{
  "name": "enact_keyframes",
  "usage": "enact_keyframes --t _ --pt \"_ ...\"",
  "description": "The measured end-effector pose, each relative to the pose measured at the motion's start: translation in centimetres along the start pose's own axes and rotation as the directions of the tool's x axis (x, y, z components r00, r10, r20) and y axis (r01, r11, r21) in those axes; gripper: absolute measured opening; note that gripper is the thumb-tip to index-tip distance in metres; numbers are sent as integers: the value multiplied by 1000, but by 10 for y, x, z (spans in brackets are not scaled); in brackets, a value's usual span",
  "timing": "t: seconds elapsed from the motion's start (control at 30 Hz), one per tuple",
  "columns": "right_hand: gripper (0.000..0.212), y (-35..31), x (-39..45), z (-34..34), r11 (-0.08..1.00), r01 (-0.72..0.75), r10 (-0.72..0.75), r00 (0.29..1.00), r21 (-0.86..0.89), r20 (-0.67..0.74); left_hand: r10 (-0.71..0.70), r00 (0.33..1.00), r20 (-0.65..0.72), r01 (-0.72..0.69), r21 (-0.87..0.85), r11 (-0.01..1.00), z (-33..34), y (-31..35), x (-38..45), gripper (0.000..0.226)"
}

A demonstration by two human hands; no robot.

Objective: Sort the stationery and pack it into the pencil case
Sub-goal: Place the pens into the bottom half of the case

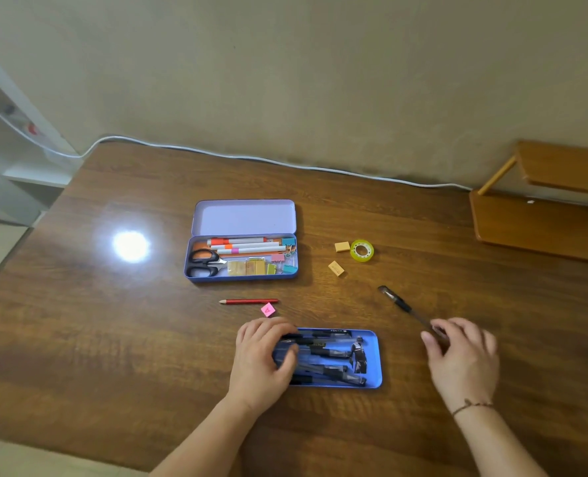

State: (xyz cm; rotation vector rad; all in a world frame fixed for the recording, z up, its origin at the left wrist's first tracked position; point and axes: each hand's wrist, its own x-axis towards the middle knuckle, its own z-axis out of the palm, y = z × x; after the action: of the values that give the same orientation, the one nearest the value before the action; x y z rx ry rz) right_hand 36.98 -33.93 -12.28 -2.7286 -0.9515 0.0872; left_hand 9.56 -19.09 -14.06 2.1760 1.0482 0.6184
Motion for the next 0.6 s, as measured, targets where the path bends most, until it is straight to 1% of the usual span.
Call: enact_keyframes --t 0.03,0.07,0.13,0.2,0.27,0.37,0.47,0.53,0.6 --pt "24 4 1 0 1000 7 -7 1000 3 19 -12 1000 -8 12 -39 999 -1 1 0 24" --pt "22 4 0 0 998 46 -47 999 41 8 -29 999 -20 27 -83 996 -3 3 -1 26" --pt "25 -5 -9 0 964 195 -184 980 182 -79 -84 996 -40 76 -161 984 -4 4 -3 29" --pt "26 -25 -27 1 882 387 -355 921 270 -160 -147 988 -48 133 -222 966 -4 4 -3 31" --pt "22 -47 -47 7 817 500 -479 866 288 -143 -166 984 -60 146 -252 957 -4 3 -3 27" --pt "18 -68 -64 18 792 539 -540 837 287 -84 -103 993 -54 88 -223 971 -6 2 -1 22" --pt "21 -75 -68 23 793 539 -551 833 285 -44 -38 998 -51 31 -136 990 -12 -2 -2 18" --pt "21 -73 -63 21 795 538 -549 835 282 -42 -27 998 -64 22 -73 997 -19 -6 -3 20" --pt "19 -71 -57 18 796 542 -550 834 271 -53 -43 998 -54 41 -46 998 -24 -10 -3 25"
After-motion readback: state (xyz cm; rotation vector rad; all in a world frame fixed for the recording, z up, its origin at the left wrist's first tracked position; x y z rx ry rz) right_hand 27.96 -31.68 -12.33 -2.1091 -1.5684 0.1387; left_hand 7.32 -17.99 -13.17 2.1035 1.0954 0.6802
